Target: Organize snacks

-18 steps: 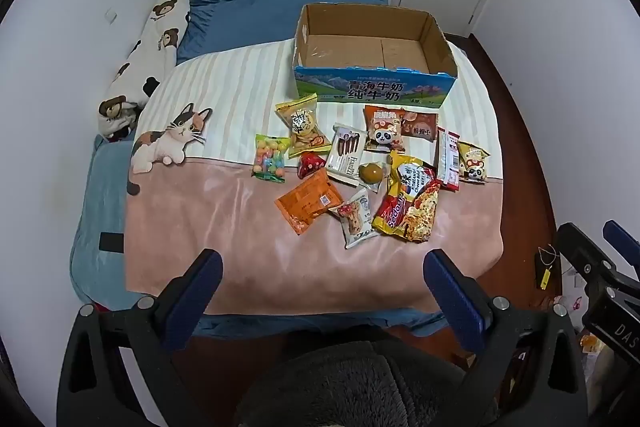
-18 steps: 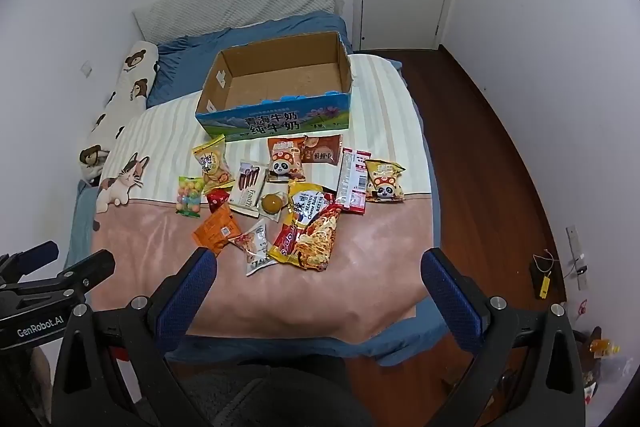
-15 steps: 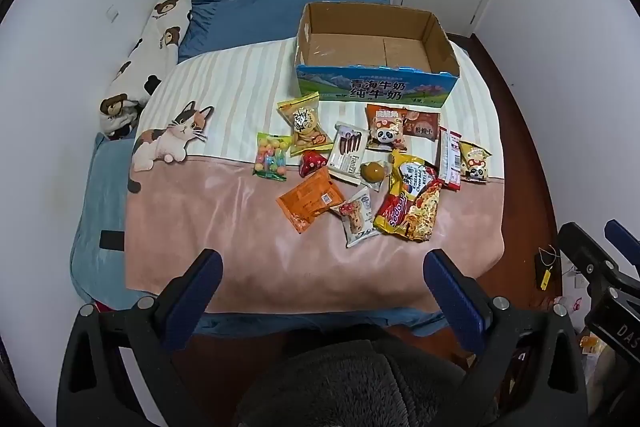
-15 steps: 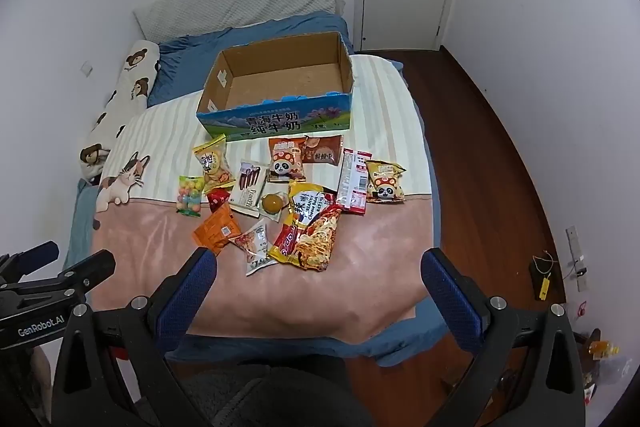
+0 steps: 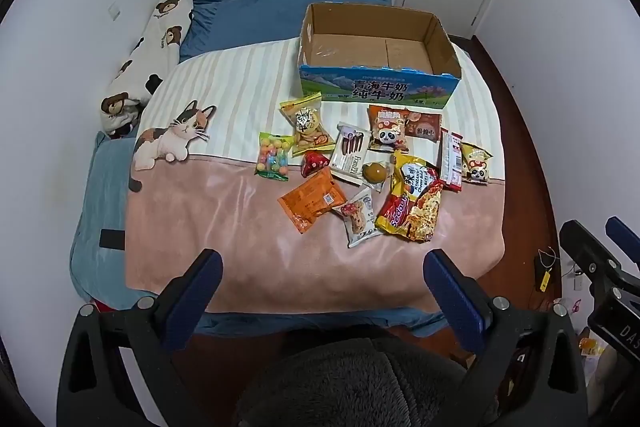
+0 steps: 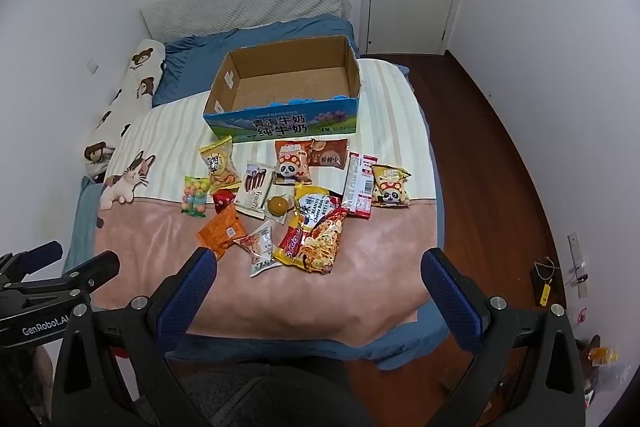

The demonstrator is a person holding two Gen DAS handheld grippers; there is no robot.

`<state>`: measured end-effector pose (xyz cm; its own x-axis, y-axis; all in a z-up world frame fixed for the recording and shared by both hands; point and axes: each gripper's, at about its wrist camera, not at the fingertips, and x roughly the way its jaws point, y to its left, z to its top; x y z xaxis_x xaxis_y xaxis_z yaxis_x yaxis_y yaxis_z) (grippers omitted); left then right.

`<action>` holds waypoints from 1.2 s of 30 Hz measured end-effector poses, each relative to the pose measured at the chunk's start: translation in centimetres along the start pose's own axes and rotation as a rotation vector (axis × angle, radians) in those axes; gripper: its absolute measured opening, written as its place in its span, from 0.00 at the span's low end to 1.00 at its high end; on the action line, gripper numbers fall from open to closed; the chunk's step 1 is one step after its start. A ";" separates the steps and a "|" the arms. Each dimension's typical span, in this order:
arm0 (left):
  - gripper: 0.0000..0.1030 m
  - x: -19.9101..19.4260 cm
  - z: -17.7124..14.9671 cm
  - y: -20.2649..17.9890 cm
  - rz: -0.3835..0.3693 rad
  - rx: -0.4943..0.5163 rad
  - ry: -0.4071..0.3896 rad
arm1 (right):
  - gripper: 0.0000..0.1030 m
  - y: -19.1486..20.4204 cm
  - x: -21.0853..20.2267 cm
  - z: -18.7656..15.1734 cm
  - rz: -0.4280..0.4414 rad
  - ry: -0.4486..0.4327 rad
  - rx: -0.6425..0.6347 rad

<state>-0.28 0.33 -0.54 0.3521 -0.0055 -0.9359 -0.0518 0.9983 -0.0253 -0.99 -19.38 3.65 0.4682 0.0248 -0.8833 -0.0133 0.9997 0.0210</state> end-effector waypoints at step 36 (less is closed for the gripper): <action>1.00 -1.4 0.3 0.2 -0.001 -0.007 -0.021 | 1.00 0.1 -0.8 0.2 0.003 -0.023 -0.018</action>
<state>-0.49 0.54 0.92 0.3720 -0.0054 -0.9282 -0.0583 0.9979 -0.0291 -1.17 -19.29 4.51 0.4881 0.0280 -0.8724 -0.0303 0.9994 0.0151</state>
